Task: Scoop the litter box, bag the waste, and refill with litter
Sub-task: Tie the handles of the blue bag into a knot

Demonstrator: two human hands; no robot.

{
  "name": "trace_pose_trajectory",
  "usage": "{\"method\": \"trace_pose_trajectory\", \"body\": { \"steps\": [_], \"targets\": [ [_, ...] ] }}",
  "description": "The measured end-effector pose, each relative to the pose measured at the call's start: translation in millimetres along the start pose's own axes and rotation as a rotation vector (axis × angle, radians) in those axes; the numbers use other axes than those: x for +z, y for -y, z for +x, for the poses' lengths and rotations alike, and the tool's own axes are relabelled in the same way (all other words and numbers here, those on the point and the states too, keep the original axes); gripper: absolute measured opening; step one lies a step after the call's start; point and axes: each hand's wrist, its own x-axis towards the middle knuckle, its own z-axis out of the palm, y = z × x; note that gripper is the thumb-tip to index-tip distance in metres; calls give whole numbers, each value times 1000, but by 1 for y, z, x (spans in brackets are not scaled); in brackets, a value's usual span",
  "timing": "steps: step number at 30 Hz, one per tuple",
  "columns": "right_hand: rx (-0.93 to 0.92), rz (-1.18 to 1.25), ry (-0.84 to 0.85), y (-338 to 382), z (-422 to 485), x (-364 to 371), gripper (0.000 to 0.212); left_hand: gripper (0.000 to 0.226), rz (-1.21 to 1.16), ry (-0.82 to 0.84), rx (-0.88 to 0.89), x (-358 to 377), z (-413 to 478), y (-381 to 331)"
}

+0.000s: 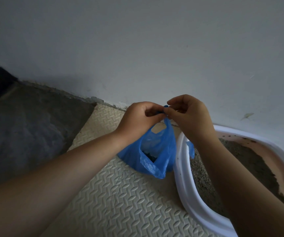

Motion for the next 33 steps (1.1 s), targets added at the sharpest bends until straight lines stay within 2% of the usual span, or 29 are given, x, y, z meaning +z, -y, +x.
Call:
{"method": "trace_pose_trajectory", "body": {
  "steps": [7,13,16,19,24,33],
  "targets": [
    [-28,-22,39,-1,5,-6,17,9,103,-40,-4,-1,0,0],
    [-125,-203,120,-7,9,-18,16,10,126,-53,-19,-7,0,-1],
    [-227,-341,31,-13,8,-15,15,11,136,-42,-30,-7,-1,-1],
    [-270,-349,-66,-14,5,-9,14,12,128,-34,-43,-6,-2,-2],
    [-299,-323,-33,-15,-3,-1,9,12,134,-43,-62,-6,-2,-4],
    [-426,-338,-41,-26,-8,1,24,12,107,5,-79,-10,-4,-5]
  ]
}}
